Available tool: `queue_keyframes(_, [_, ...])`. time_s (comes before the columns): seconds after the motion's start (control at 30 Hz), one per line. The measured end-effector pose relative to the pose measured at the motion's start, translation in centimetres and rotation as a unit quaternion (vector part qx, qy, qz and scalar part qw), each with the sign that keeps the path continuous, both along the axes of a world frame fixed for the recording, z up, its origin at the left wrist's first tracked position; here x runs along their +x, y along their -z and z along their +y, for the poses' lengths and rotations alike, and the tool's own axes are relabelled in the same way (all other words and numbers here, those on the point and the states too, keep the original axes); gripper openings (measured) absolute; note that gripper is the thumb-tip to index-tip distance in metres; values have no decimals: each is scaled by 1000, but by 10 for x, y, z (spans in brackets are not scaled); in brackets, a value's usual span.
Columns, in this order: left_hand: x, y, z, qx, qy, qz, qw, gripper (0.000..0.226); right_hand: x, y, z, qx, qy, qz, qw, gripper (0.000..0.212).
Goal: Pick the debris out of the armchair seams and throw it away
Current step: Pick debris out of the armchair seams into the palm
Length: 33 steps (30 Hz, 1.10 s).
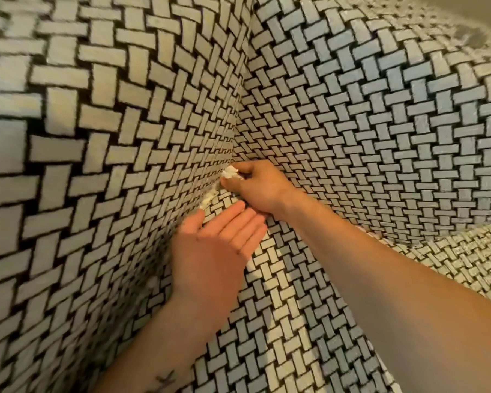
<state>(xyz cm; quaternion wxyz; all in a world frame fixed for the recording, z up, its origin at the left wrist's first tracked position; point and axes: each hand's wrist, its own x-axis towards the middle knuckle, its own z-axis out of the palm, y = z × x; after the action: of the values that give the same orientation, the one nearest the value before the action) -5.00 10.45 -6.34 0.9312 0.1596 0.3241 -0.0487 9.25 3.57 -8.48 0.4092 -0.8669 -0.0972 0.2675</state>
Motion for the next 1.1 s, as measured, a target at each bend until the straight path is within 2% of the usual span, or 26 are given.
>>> queue_keyframes(0.1, [0, -3, 1, -30, 0, -14, 999, 65, 3, 3, 2, -19, -18, 3, 1000, 44])
queue_keyframes(0.17, [1, -4, 1, -15, 13, -16, 1000, 66, 5, 3, 3, -47, -33, 4, 998, 51])
queue_keyframes(0.27, [0, -2, 1, 20, 23, -15, 999, 62, 8, 2, 2, -31, -31, 0, 999, 26])
queue_keyframes(0.33, [-1, -2, 1, 22, 24, -15, 999, 60, 7, 1, -3, 9, -23, -4, 1000, 18])
queue_keyframes(0.43, [-1, -1, 1, 12, 19, -15, 1000, 60, 5, 2, -10, 58, -9, -5, 998, 19])
queue_keyframes(0.73, [-1, 0, 5, -6, 11, -27, 1000, 59, -1, -3, -24, 113, 10, 24, 993, 20])
queue_keyframes(0.9, [-3, -1, 5, -23, 7, -27, 999, 57, -19, -13, -31, 163, 56, -22, 985, 19])
queue_keyframes(1.0, [-3, -4, 5, -9, 6, -17, 1000, 57, -41, -23, -42, 173, 24, -33, 984, 18])
queue_keyframes(1.1, [-2, -7, 2, -4, -5, -10, 1000, 45, -60, -31, -50, 110, -52, -39, 992, 32])
